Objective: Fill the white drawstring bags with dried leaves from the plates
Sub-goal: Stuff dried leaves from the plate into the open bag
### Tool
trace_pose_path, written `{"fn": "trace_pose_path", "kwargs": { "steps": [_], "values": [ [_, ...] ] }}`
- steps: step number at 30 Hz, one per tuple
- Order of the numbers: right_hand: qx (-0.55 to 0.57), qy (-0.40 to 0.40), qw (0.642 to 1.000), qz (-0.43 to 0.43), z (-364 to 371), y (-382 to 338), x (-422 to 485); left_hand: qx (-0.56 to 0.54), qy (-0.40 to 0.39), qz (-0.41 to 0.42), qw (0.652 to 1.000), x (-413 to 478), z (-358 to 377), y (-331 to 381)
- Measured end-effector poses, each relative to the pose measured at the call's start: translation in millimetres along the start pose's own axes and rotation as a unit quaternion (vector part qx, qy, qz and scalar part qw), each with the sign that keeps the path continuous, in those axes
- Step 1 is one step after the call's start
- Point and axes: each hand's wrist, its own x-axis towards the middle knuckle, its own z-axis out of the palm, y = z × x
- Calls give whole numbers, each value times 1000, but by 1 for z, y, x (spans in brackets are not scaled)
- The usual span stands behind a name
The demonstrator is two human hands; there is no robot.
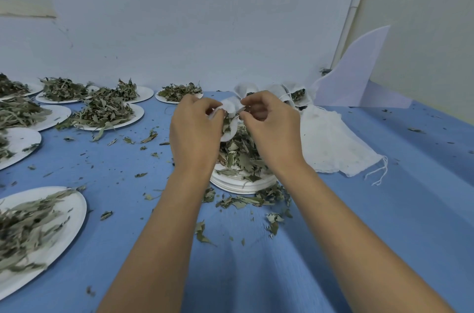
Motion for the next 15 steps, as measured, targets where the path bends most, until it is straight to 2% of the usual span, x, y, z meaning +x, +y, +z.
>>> {"fn": "trace_pose_path", "kwargs": {
  "steps": [6, 8, 11, 15],
  "values": [
    [64, -45, 997, -16, 5, -8, -6, -51, 31, -79, 995, -1, 2, 9],
    [50, -60, 997, -12, 5, -8, -7, -89, 28, -106, 990, -1, 0, 13],
    [-70, -54, 995, -46, 5, -4, -6, -134, 6, -127, 983, -3, -1, 20],
    [-226, 8, 969, -99, 4, 1, -5, -189, -47, -143, 971, -2, -3, 28]
  ]
}}
